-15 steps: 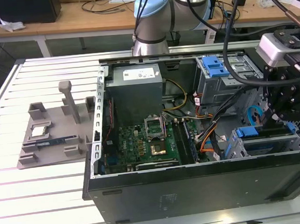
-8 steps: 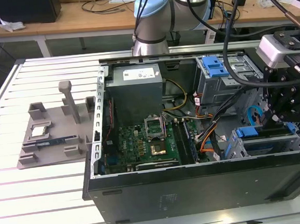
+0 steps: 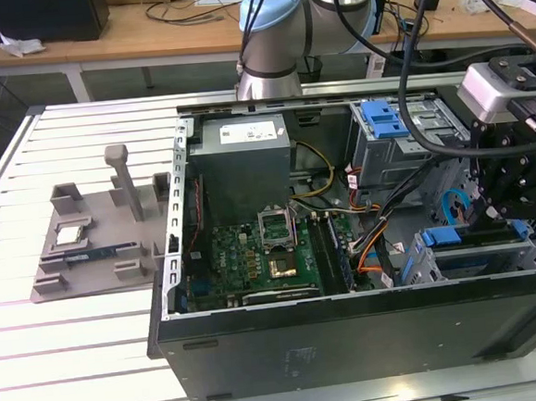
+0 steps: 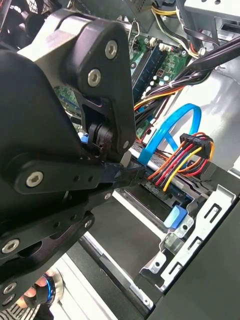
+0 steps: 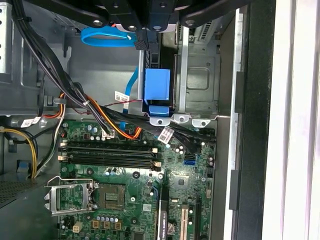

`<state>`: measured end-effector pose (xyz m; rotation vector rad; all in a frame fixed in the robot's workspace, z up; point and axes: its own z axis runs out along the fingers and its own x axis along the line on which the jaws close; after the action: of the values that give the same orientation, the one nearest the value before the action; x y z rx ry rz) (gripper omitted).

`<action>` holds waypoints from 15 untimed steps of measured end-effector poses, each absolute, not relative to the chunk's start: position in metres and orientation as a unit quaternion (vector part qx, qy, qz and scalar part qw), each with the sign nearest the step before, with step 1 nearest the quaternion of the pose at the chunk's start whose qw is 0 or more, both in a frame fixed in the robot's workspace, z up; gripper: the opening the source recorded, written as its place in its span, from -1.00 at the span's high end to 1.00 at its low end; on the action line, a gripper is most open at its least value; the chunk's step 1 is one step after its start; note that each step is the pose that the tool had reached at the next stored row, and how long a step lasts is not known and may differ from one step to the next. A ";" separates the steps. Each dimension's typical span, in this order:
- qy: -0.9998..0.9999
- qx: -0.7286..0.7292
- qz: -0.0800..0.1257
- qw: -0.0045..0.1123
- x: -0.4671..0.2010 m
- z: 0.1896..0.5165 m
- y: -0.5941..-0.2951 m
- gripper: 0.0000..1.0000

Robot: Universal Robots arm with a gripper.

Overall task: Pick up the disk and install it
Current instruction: 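Insert the second disk wire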

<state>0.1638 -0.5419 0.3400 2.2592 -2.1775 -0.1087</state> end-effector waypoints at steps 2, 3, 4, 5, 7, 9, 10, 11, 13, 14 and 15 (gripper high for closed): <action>-0.694 0.720 -0.035 0.001 0.164 0.340 -0.542 0.77; -0.694 0.720 -0.035 0.001 0.164 0.340 -0.542 0.77; -0.694 0.720 -0.035 0.001 0.164 0.340 -0.542 0.66; -0.694 0.720 -0.035 0.001 0.164 0.340 -0.542 0.66; -0.694 0.720 -0.035 0.000 0.164 0.342 -0.542 0.66; -0.694 0.720 -0.035 0.001 0.164 0.352 -0.542 0.66; -0.694 0.720 -0.035 0.001 0.164 0.358 -0.542 0.66; -0.694 0.720 -0.035 0.001 0.164 0.364 -0.542 0.66; -0.694 0.720 -0.035 0.001 0.164 0.370 -0.542 0.66; -0.694 0.720 -0.035 0.001 0.164 0.375 -0.542 0.66; -0.694 0.720 -0.035 0.001 0.164 0.376 -0.542 0.66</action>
<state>0.1637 -0.5419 0.3761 2.2593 -2.1778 -0.1086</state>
